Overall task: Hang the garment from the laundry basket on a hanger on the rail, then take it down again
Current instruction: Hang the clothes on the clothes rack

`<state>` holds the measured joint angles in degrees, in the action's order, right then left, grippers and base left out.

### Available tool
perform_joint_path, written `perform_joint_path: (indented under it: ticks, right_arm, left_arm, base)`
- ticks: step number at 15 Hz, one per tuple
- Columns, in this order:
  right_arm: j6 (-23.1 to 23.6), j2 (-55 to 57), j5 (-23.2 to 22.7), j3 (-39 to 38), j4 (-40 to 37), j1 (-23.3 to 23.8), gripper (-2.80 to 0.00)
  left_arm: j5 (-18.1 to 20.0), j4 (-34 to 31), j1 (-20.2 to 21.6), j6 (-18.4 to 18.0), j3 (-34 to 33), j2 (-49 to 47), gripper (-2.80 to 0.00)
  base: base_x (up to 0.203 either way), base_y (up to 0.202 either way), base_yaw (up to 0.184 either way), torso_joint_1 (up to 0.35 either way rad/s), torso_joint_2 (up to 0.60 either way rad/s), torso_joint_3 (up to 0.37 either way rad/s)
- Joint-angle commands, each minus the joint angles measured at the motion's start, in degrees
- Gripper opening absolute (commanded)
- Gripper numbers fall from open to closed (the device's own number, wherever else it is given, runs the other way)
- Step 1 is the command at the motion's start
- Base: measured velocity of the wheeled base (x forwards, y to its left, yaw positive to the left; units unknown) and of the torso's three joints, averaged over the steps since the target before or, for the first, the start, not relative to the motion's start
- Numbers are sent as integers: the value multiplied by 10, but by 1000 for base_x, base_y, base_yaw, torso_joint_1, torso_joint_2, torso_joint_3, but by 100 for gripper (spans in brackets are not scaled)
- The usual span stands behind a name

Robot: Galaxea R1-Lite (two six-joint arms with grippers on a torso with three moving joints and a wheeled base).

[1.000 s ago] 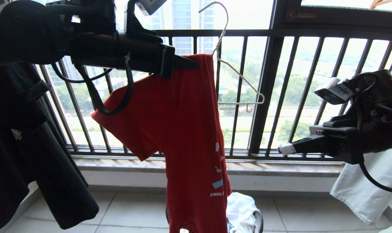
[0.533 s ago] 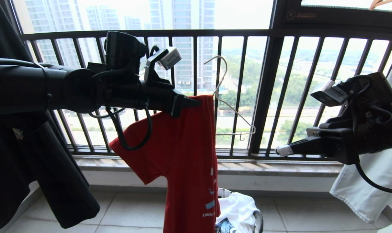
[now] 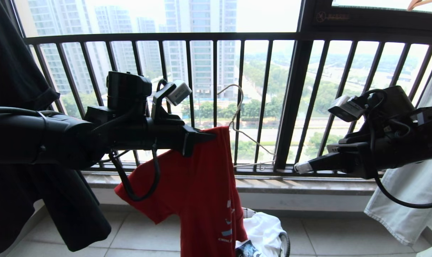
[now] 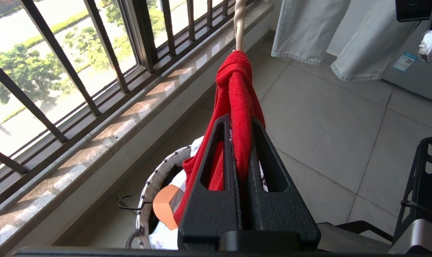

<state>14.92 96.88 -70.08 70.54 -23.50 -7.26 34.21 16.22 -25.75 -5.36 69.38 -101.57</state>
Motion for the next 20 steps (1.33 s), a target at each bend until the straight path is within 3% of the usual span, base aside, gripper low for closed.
perform_joint_path:
  ticks: [1, 4, 11, 15, 20]
  right_arm:
    - [-26, 26, -3, 10, 0, 2, -280]
    - [-31, 55, 19, 16, -1, -10, -280]
    - [-45, 95, 21, -1, -3, -36, -280]
    - [-46, 120, 21, -20, -2, -79, -280]
    - [-66, 139, 21, -19, 0, -96, -280]
  left_arm:
    - [2, 46, 0, 0, -65, 42, -280]
    - [1, 71, 2, 0, -90, 29, -280]
    - [0, 72, 10, 0, -84, 6, -280]
    - [-1, 73, 13, 1, -83, 23, -280]
    - [-1, 72, 15, 20, -90, 62, -280]
  base:
    - [0, 0, 0, 0, 0, 0]
    - [0, 0, 0, 0, 0, 0]
    - [0, 0, 0, 0, 0, 0]
    - [0, 0, 0, 0, 0, 0]
    - [0, 0, 0, 0, 0, 0]
